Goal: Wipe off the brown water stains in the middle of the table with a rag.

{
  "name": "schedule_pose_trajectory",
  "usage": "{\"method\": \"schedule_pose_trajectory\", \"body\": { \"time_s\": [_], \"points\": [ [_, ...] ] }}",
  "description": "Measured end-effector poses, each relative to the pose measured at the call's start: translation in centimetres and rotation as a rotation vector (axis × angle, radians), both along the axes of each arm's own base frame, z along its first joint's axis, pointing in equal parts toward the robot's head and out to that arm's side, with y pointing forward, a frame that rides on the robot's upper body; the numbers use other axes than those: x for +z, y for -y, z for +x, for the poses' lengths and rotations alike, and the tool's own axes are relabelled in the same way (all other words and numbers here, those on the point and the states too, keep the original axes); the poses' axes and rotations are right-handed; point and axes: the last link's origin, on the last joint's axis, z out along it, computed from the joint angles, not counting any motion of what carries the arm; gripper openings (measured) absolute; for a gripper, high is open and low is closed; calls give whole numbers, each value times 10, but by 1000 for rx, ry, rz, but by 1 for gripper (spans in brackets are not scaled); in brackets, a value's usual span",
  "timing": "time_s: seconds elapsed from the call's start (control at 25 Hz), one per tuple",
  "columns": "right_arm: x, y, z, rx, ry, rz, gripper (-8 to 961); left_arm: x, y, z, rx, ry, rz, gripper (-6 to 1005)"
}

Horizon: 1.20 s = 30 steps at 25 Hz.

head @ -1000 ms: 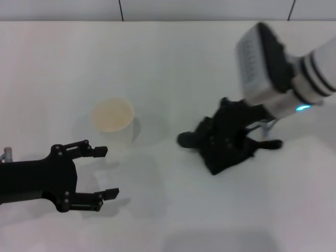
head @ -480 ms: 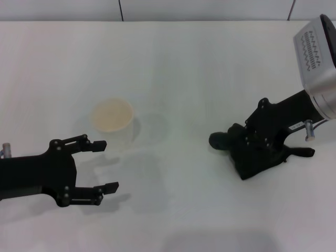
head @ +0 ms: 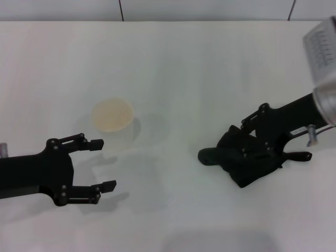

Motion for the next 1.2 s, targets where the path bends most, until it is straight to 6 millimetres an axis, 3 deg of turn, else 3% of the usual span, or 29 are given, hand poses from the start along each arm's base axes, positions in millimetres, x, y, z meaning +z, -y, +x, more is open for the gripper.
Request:
{"method": "schedule_pose_trajectory", "body": {
  "time_s": [0.28,0.56,1.2],
  "points": [
    [26,6,10,-15,-151,27,388,5,9,-4,-22,9,-11,887],
    [28,10,18,-39,-156,25,527,9,13,-9,-22,7,-35,887],
    [31,9,22,-43,-158,51,527,11,13,-10,-24,10,-17,887]
  ]
}}
